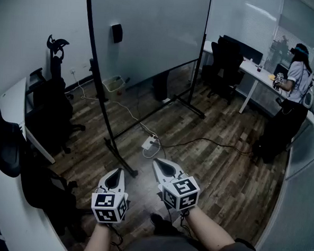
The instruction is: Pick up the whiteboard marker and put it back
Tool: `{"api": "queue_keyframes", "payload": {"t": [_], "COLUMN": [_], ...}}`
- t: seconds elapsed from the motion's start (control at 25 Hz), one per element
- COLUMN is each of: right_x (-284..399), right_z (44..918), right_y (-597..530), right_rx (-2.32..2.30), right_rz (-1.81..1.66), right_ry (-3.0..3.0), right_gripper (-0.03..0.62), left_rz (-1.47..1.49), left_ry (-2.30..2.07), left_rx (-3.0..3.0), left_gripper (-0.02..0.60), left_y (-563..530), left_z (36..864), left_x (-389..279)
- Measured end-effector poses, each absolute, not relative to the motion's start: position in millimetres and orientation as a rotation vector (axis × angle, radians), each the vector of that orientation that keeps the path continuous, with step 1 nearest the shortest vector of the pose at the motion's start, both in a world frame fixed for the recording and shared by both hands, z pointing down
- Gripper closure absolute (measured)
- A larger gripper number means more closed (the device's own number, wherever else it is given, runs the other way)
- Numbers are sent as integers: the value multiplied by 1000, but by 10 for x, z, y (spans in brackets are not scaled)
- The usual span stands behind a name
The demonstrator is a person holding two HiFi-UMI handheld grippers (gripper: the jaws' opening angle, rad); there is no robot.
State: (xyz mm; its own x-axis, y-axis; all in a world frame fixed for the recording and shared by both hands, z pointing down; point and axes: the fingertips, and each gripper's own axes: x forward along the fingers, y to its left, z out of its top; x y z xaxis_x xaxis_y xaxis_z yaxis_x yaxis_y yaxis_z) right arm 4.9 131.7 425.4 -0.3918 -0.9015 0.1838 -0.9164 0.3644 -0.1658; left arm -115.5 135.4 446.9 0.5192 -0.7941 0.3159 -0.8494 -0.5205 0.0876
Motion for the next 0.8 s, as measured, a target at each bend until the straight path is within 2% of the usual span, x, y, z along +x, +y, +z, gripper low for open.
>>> {"api": "queue_keyframes", "payload": {"t": [0.36,0.8], "right_x": [24,-218], "right_z": [4328,4349], "right_y": [1352,1516], "right_rx": [1677,1781], "right_rz": [415,472], "right_ry": [-2549,-2545], "right_gripper": [572,571], "left_rz": [322,287], "left_ry": [-1387,-1384], "left_rx": [2535,2494], "left_gripper": [568,568], "left_y": [1348,1558], "left_z": [4414,4525], "left_x": [-1177,-1603]}}
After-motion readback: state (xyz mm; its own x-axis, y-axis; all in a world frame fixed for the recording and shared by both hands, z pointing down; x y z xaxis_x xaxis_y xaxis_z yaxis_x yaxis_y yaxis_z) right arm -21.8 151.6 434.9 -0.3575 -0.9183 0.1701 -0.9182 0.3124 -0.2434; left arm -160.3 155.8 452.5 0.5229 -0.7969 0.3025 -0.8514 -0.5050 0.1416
